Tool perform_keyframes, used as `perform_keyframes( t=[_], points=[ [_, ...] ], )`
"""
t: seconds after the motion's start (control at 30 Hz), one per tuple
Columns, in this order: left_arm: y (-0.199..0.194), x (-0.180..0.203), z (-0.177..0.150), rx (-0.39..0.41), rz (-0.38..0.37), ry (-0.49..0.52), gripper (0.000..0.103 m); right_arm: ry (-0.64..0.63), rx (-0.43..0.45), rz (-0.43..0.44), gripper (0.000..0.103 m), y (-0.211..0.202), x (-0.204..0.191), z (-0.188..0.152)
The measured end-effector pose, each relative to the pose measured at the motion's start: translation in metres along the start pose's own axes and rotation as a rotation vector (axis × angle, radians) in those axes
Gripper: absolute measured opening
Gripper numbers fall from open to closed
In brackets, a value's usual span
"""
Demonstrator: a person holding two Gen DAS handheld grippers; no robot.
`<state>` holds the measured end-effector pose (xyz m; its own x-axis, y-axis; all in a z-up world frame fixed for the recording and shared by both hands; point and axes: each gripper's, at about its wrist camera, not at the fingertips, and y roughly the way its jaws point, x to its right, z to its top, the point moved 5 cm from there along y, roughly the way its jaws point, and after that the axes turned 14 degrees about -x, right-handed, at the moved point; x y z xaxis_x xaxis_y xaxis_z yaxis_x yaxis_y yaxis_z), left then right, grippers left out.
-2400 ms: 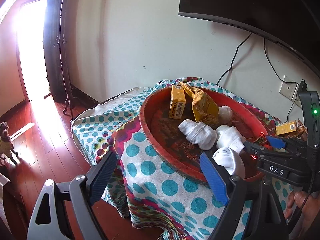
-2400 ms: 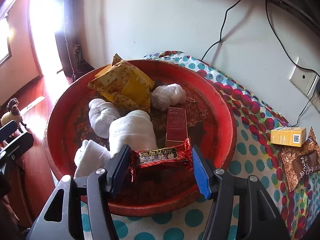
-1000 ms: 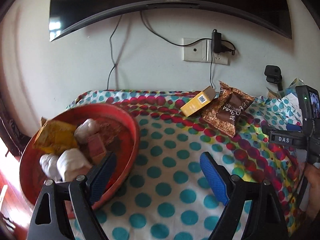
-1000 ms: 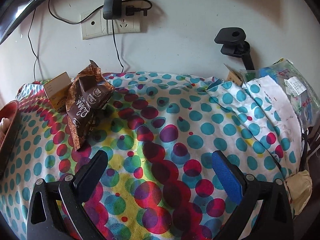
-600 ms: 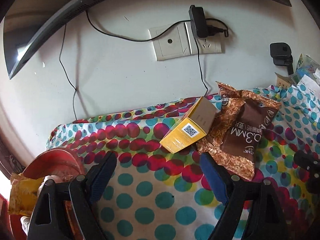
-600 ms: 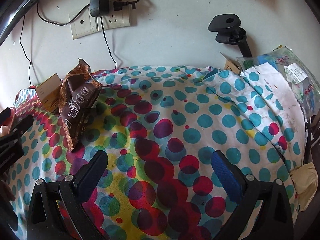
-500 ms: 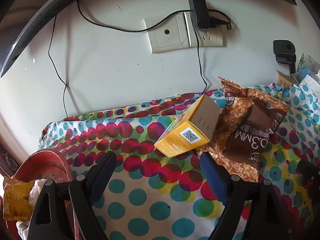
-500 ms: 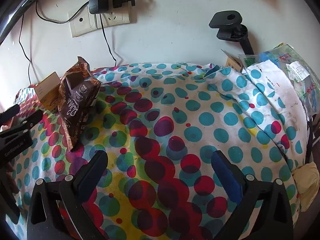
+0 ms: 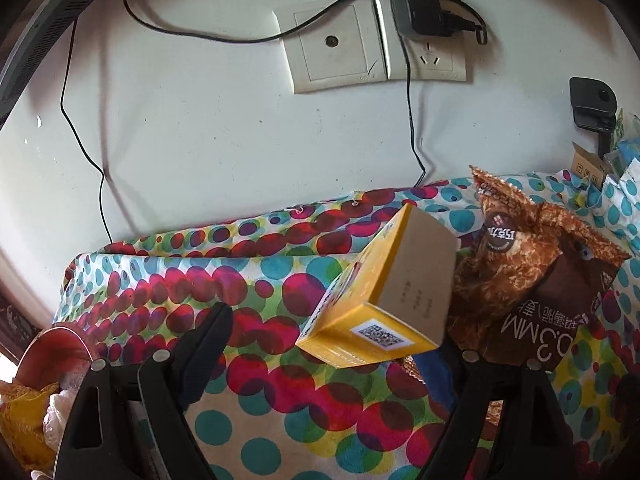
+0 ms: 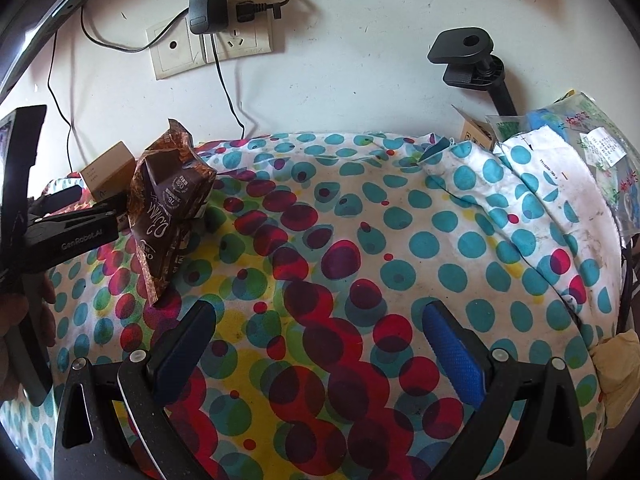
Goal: Organize objects
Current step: 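Grasp the small yellow box beside the chocolate bag with the left tool, then carry the small yellow box into the red tray and open the left tool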
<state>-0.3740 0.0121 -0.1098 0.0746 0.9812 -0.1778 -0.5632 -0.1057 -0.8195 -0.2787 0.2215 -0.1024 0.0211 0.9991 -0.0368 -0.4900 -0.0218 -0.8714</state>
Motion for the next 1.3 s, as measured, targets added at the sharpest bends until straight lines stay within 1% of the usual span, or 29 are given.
perform_keyframes(
  t=[0.03, 0.07, 0.13, 0.17, 0.2, 0.33, 0.5, 0.67, 0.77, 1.07, 1.3],
  points=[
    [0.001, -0.001, 0.000, -0.007, -0.003, -0.007, 0.085, 0.000, -0.001, -0.002, 0.103, 0.000, 0.000, 0.000],
    [0.002, -0.003, 0.000, -0.010, -0.006, -0.014, 0.080, -0.001, -0.003, -0.003, 0.103, 0.000, -0.001, 0.000],
    [0.005, -0.005, 0.000, -0.022, 0.000, -0.027, 0.065, -0.002, -0.001, -0.004, 0.103, 0.000, -0.001, 0.000],
    [0.006, -0.005, 0.000, -0.029, 0.004, -0.031, 0.049, -0.004, 0.000, -0.005, 0.103, 0.000, -0.001, 0.000],
    [0.008, -0.006, 0.000, -0.037, 0.009, -0.033, 0.044, -0.005, 0.002, -0.007, 0.103, 0.000, -0.002, 0.000],
    [0.008, -0.007, -0.001, -0.037, 0.009, -0.038, 0.041, -0.013, 0.009, -0.014, 0.103, -0.001, -0.003, 0.000],
    [0.007, -0.012, -0.001, -0.029, 0.022, -0.060, 0.035, -0.020, 0.007, -0.019, 0.103, -0.001, -0.004, 0.000],
    [-0.006, -0.015, -0.007, -0.001, 0.061, -0.069, 0.033, -0.032, 0.009, -0.031, 0.103, -0.001, -0.006, 0.000],
    [-0.018, -0.020, -0.010, -0.001, 0.056, -0.083, 0.031, -0.049, 0.007, -0.045, 0.103, -0.001, -0.009, 0.001],
    [-0.074, -0.059, -0.019, 0.031, 0.065, -0.164, 0.031, -0.106, -0.003, -0.110, 0.103, 0.001, -0.020, 0.000],
    [-0.099, -0.103, -0.037, 0.036, 0.092, -0.218, 0.031, -0.140, -0.023, -0.128, 0.103, 0.006, -0.027, 0.000]
  ],
)
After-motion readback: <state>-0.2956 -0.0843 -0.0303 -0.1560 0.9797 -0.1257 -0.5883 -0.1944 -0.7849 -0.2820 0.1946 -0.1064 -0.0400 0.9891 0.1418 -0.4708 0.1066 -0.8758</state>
